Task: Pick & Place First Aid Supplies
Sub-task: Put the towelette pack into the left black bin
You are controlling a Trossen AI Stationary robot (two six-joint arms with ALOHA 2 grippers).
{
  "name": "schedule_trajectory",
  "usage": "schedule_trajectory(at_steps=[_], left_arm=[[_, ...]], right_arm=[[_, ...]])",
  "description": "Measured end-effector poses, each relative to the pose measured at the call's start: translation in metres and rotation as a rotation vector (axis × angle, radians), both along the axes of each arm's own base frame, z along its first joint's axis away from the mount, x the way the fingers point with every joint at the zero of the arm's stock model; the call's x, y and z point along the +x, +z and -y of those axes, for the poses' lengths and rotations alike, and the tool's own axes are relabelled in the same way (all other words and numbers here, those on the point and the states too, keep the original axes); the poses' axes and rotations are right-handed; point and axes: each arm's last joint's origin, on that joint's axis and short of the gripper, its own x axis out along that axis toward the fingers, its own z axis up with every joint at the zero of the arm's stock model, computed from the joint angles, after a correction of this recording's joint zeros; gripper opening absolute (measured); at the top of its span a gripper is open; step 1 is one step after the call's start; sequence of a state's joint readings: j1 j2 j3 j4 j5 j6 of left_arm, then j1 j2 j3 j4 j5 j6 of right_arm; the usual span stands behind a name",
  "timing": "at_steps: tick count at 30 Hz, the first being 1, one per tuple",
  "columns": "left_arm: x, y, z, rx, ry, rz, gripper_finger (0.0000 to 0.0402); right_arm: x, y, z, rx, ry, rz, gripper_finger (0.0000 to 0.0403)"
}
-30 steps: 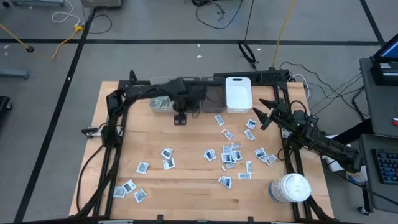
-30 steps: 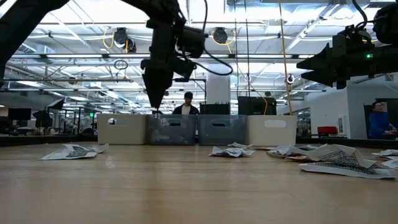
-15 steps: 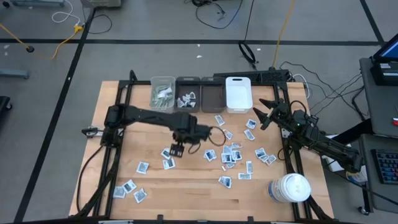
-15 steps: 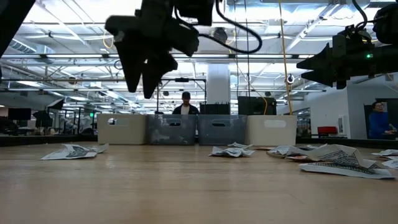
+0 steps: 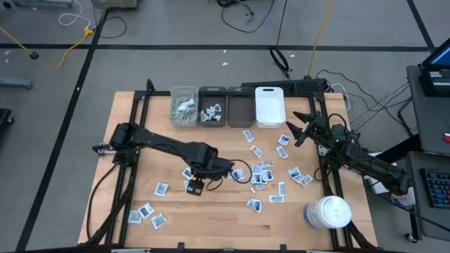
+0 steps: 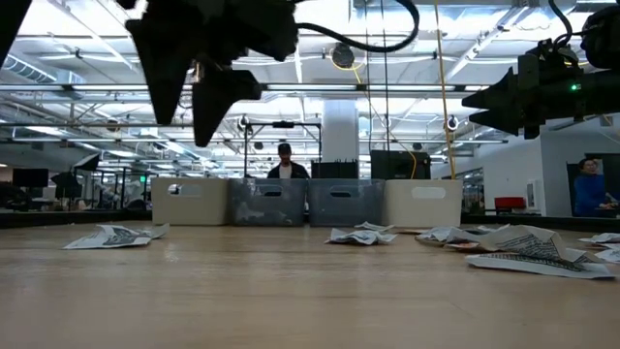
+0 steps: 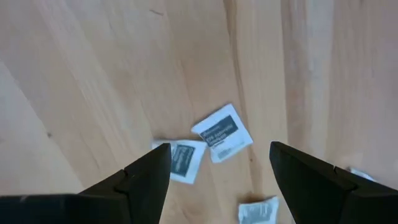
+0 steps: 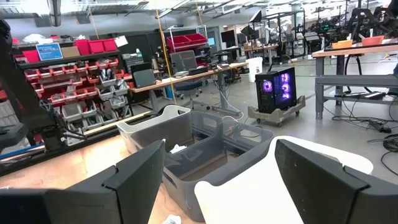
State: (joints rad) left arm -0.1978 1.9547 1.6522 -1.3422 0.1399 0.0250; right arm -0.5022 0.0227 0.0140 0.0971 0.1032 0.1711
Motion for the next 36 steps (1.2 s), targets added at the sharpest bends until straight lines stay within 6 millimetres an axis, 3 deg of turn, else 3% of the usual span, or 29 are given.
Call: schedule_trajectory(at_steps=[17,24,36], left_arm=[[-0.054,-0.011,-0.004,-0.019,-0.016,0.129,0.0274],[-0.064,-0.042,-0.002,-0.003,-0.026,0.078,0.0274],[-0.071,-0.079,0.007,-0.010,-0.045,0.190,0.0274]], right_arm=[[0.000,0.000,0.000,0.000,0.000,0.001,0.0297],[0.000,0.000,0.000,0.000,0.000,0.001,0.0297],[0.000,0.000,0.000,0.000,0.000,0.001,0.0297]])
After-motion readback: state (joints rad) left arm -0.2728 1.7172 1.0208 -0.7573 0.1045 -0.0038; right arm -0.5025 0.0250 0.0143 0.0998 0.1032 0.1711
